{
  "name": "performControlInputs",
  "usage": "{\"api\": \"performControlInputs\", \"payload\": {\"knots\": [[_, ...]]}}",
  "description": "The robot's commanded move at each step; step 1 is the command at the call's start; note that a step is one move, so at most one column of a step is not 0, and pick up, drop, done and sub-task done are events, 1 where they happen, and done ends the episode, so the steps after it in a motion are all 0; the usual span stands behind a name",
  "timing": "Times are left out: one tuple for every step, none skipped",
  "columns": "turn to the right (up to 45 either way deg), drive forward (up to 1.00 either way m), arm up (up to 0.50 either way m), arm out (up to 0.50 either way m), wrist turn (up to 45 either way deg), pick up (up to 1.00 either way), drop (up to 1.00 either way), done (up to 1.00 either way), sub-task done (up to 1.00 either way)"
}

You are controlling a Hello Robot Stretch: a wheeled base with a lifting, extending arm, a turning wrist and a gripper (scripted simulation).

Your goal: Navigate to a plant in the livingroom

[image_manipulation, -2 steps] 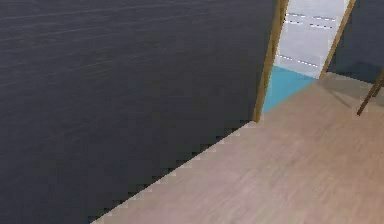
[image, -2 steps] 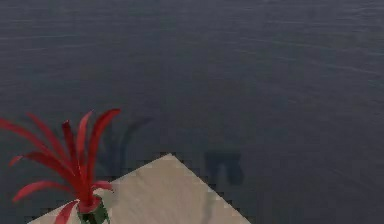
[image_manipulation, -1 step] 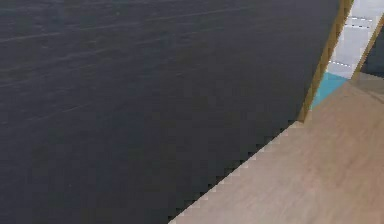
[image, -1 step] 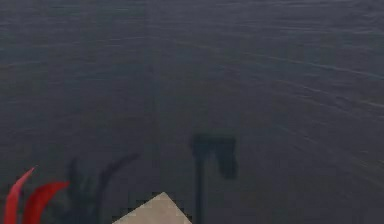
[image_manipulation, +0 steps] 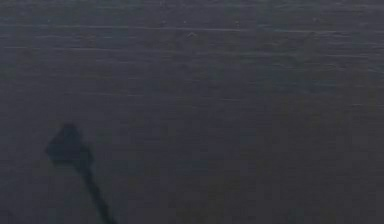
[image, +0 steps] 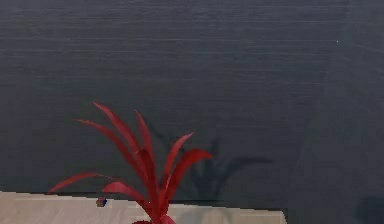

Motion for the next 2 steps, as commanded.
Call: {"api": "performControlInputs", "payload": {"knots": [[-12.0, 0.00, 0.00, 0.00, 0.0, 0.00, 0.00, 0.00, 0.00], [0.0, 0.00, 0.00, 0.00, 0.0, 0.00, 0.00, 1.00, 0.00]]}}
